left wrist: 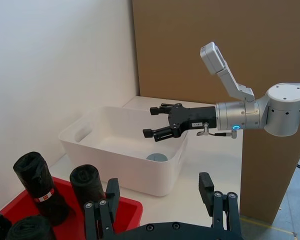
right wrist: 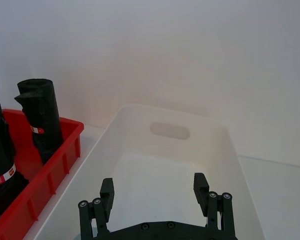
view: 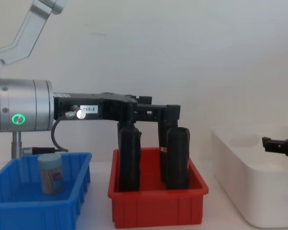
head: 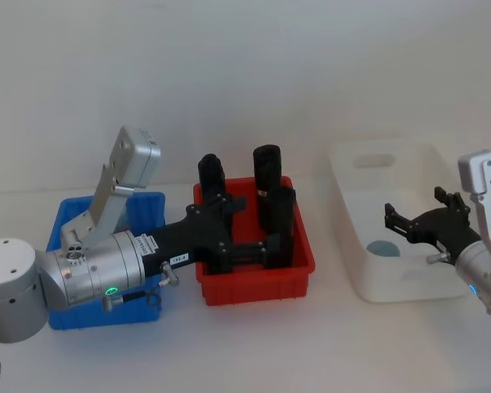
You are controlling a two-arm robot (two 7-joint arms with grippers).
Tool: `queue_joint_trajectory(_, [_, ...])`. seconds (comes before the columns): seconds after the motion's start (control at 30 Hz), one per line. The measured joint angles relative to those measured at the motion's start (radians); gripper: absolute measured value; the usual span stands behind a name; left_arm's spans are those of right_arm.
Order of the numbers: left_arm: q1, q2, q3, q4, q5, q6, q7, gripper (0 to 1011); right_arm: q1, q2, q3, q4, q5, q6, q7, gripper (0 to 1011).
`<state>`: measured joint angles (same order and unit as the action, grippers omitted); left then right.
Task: Pick the cotton swabs from the blue box and place them into the white box.
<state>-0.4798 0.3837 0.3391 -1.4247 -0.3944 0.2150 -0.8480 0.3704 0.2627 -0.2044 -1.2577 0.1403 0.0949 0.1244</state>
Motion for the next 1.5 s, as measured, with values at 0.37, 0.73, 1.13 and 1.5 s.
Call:
queue_joint_trajectory(0.37, [0.000,0.000,0.000,0.000,0.000,0.000,0.000,1004,-0.030,0.011,0.008,-0.065,0.001,-0.030,-0.018,1001])
queue_joint_trajectory(0.73, [0.000,0.000,0.000,0.000,0.000,0.000,0.000,1004,-0.047,0.017,0.012,-0.103,0.002,-0.043,-0.028,1001])
queue_joint_trajectory(1.13, [0.004,0.000,0.002,-0.002,0.003,-0.002,0.015,1004,-0.062,0.020,0.012,-0.123,0.008,-0.045,-0.031,1001])
queue_joint_trajectory(1.5, [0.040,0.000,0.019,-0.032,0.031,-0.032,0.137,1004,-0.145,0.034,0.003,-0.222,0.043,-0.049,-0.038,1001])
